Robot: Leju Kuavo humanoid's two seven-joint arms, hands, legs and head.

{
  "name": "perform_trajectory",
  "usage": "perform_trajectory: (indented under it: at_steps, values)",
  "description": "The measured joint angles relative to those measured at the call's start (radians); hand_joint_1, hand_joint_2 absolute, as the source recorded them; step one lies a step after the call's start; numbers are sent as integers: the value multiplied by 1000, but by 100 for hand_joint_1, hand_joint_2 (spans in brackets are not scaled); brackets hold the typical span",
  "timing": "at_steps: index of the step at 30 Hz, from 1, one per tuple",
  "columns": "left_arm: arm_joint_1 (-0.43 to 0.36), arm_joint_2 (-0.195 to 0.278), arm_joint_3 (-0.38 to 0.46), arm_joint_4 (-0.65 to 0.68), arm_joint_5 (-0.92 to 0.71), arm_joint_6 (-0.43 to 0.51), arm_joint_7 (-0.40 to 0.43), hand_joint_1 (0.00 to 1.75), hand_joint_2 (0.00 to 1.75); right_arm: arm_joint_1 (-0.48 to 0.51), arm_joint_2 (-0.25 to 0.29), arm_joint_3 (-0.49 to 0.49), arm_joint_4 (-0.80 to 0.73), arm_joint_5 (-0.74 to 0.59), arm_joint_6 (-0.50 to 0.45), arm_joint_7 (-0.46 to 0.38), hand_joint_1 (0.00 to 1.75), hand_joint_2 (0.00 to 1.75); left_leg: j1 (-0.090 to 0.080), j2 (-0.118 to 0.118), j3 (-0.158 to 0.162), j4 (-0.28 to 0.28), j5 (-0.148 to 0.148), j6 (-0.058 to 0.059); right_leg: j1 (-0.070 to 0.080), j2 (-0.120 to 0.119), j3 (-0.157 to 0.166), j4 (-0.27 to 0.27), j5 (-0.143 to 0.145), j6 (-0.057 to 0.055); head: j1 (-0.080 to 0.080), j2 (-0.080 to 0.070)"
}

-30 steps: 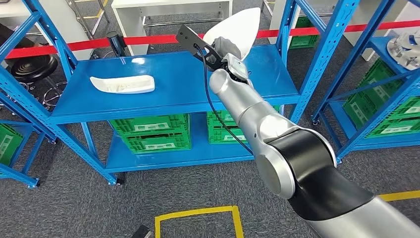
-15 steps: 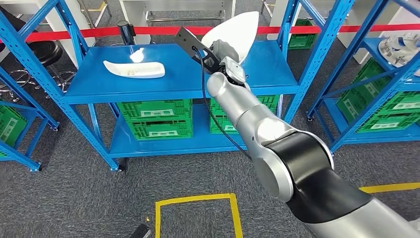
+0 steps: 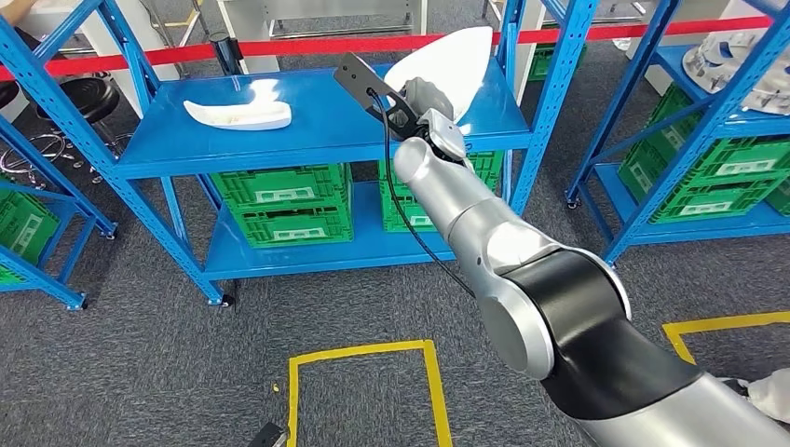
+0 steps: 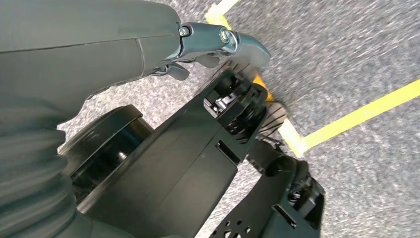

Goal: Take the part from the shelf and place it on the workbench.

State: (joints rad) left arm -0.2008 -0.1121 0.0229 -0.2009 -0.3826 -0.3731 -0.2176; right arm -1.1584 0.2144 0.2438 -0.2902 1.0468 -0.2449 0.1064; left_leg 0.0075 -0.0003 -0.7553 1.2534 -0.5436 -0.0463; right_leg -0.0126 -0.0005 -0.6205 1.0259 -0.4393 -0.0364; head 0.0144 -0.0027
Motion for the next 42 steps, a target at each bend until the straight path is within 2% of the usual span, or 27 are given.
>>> perform_trajectory:
  at_steps: [2, 3, 4, 6, 8, 10, 12, 14, 15, 16, 17, 19, 21, 22, 23, 25, 27, 29, 30, 31, 33, 35, 36, 38, 40, 41, 42]
  values:
    - [0, 0, 0, 0, 0, 0, 1, 0, 175, 3, 0, 0, 0, -2, -2, -1, 175, 175, 2, 0, 23, 46, 18, -4, 0, 0, -35, 1, 27, 3, 0, 0]
    - [0, 0, 0, 0, 0, 0, 2, 0, 175, 4, 0, 0, 1, -3, -3, -1, 175, 175, 3, 0, 56, 24, 43, -3, 0, -1, -52, 2, 41, 6, -1, 0]
    - [-1, 0, 0, 0, 0, 0, 2, 0, 175, 5, 1, 0, 0, -4, -5, -1, 175, 175, 4, 0, 104, -26, 54, -2, 0, -1, -67, 3, 54, 10, 0, 0]
    - [-3, 0, 0, -2, 0, 0, 2, 0, 175, 5, 2, 0, 0, -5, -9, -1, 175, 175, 0, -2, 203, -157, 29, 9, 0, -1, -88, 4, 77, 22, 1, 0]
    - [-6, 1, 0, -3, 0, 0, 1, 0, 175, 4, 4, 0, -1, -7, -12, -2, 175, 175, -9, -5, 236, -225, 6, 27, -1, -2, -94, -4, 101, 36, 1, 0]
    - [-4, 2, 0, -2, 0, 0, 1, 0, 175, 8, 5, 0, 0, -10, -13, -3, 175, 175, -12, -3, 224, -232, 26, 48, -6, -1, -96, -11, 111, 49, 1, 0]
    - [-2, 3, 0, -1, 0, 0, 0, 0, 175, 15, 3, 0, 3, -14, -13, -6, 175, 175, -10, 1, 207, -238, 53, 64, -7, 0, -115, 38, 45, 57, 2, 0]
    - [-1, 4, 1, -1, 0, 0, -4, 0, 175, 18, 2, 0, 4, -16, -13, -9, 175, 175, -11, 3, 176, -237, 81, 73, -5, 0, -147, 164, -66, 60, 3, 0]
    - [-1, 3, 1, -1, 0, 0, -6, 0, 175, 19, 3, 0, 4, -16, -13, -11, 175, 175, -12, 3, 158, -236, 95, 75, -4, 0, -158, 232, -99, 60, 3, 0]
    - [-1, 3, 1, -1, 0, 0, -8, 0, 175, 22, 3, 0, 4, -17, -13, -13, 175, 175, -14, 3, 139, -234, 109, 76, -3, 0, -159, 280, -108, 59, 3, 0]
    - [-1, 4, 1, -1, 0, 0, -9, 0, 175, 25, 3, 0, 4, -17, -14, -14, 175, 175, -15, 3, 120, -232, 122, 76, -1, 0, -144, 298, -95, 56, 3, 0]
    - [-1, 3, 1, -1, 0, 0, -10, 0, 175, 28, 4, 0, 4, -18, -14, -16, 175, 175, -16, 2, 88, -227, 144, 74, 5, 0, -64, 230, -54, 46, 3, 0]
    - [-1, 2, 1, -2, 0, 0, -10, 0, 175, 25, 8, 0, 3, -19, -15, -19, 175, 175, -19, 2, 67, -223, 163, 66, 13, -1, 42, 89, -69, 31, 3, 0]
    - [-2, 2, 1, -2, 0, 0, -10, 0, 175, 23, 11, 0, 2, -20, -14, -25, 175, 175, -18, 3, 63, -223, 172, 60, 17, 0, 77, 34, -83, 25, 4, 0]
    - [-2, 2, 1, -2, 0, 0, -10, 0, 175, 21, 13, 0, 1, -22, -12, -36, 175, 175, -18, 4, 61, -226, 182, 54, 20, 0, 89, 8, -92, 20, 5, 0]
    - [-3, 2, 1, -1, 0, 0, -6, 0, 175, 21, 16, 0, 1, -30, -2, -73, 175, 175, -16, 4, 59, -233, 195, 41, 18, -1, 81, -4, -73, 11, 8, 0]
    - [-2, 3, 2, -1, -1, 0, 1, 0, 175, 25, 27, -1, 0, -43, 11, -126, 175, 175, -14, 2, 42, -204, 149, 28, 12, -3, 63, -10, -47, -1, 7, 0]
    - [-3, 4, 2, 0, -2, 0, 8, 0, 175, 31, 42, -1, -1, -53, 19, -170, 175, 175, -8, 1, 12, -95, 48, 16, 9, -2, 36, -11, -22, -7, 5, 0]
    - [-4, 5, 2, 0, -2, 0, 9, 0, 175, 35, 49, -1, -1, -56, 20, -181, 175, 175, -5, 1, 0, -28, 10, 11, 8, -1, 21, -11, -10, -7, 4, 0]
    - [-4, 5, 2, 0, -2, 0, 9, 0, 175, 40, 53, -1, -2, -57, 21, -186, 175, 175, -3, 1, -5, 28, -5, 6, 8, -2, 6, -10, 2, -6, 4, 0]
    - [-5, 6, 3, -1, -3, 0, 10, 0, 175, 50, 58, -1, -2, -60, 21, -188, 175, 175, 2, 1, 25, 51, 25, 1, 7, -5, -25, -8, 26, -1, 5, 0]
    - [-6, 6, 3, -1, -3, 0, 11, 0, 175, 55, 61, -1, -4, -61, 20, -188, 175, 175, 6, 1, 118, -51, 53, -2, 5, -7, -54, -2, 46, 7, 5, 0]
    - [-7, 7, 4, -2, -3, 0, 11, 0, 175, 55, 63, -1, -8, -61, 20, -188, 175, 175, 5, -2, 172, -124, 43, 1, 5, -7, -66, 2, 55, 13, 5, 0]
    - [-8, 7, 6, -2, -3, 0, 10, 0, 175, 55, 66, -1, -14, -61, 19, -190, 175, 175, 0, -6, 230, -217, 13, 14, 5, -8, -78, 1, 75, 26, 6, 0]
    - [-8, 8, 8, -1, -3, 0, 11, 0, 175, 58, 66, -2, -15, -61, 20, -191, 175, 175, -4, -6, 224, -231, 24, 34, 3, -8, -83, -7, 93, 39, 7, 0]
    - [-7, 8, 9, -1, -3, 0, 11, 0, 175, 61, 65, -2, -15, -61, 20, -191, 175, 175, -4, -5, 217, -233, 35, 43, 1, -7, -89, -3, 85, 45, 7, 0]
    - [-7, 8, 9, 0, -3, 0, 11, 0, 175, 64, 64, -2, -14, -61, 21, -193, 175, 175, -3, -3, 207, -236, 48, 52, 0, -6, -99, 19, 57, 51, 8, 0]
